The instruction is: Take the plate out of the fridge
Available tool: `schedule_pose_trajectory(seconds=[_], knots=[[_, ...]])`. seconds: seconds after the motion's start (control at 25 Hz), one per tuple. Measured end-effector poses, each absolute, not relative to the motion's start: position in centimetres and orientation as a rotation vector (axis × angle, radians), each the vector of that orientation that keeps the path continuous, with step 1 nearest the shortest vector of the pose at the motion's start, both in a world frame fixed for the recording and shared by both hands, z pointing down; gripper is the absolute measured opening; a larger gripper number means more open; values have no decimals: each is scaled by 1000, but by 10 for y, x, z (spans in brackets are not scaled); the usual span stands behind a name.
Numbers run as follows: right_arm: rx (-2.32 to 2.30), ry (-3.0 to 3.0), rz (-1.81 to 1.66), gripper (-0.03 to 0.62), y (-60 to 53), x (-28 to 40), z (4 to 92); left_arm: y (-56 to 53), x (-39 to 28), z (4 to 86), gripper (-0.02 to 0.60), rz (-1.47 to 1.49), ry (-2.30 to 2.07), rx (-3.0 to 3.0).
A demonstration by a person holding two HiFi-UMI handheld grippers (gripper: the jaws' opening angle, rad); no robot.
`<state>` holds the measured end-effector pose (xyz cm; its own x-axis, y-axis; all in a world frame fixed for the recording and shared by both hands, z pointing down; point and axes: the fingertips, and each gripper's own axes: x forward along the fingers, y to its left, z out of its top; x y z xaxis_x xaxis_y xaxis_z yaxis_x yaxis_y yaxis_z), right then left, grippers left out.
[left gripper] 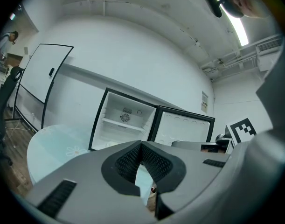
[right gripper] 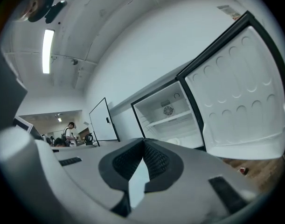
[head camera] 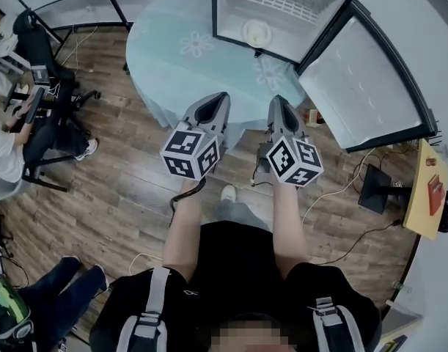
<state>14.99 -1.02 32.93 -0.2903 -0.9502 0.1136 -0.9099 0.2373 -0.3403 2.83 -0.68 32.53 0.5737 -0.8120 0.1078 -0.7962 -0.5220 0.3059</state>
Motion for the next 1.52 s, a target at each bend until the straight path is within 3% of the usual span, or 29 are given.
schedule_pose_trajectory(seconds=[0.48, 1.12, 1.52], knots=[[-1710, 2485, -478, 3, -31, 141, 320, -27, 38, 305, 12, -167, -1305, 2474], [-1756, 2447, -612, 5, -97, 185, 361, -130, 57, 378, 12, -114, -1194, 2340], [-1732, 2482, -756, 5, -159, 171, 402, -194, 71, 436, 18, -28, -1097, 2260]])
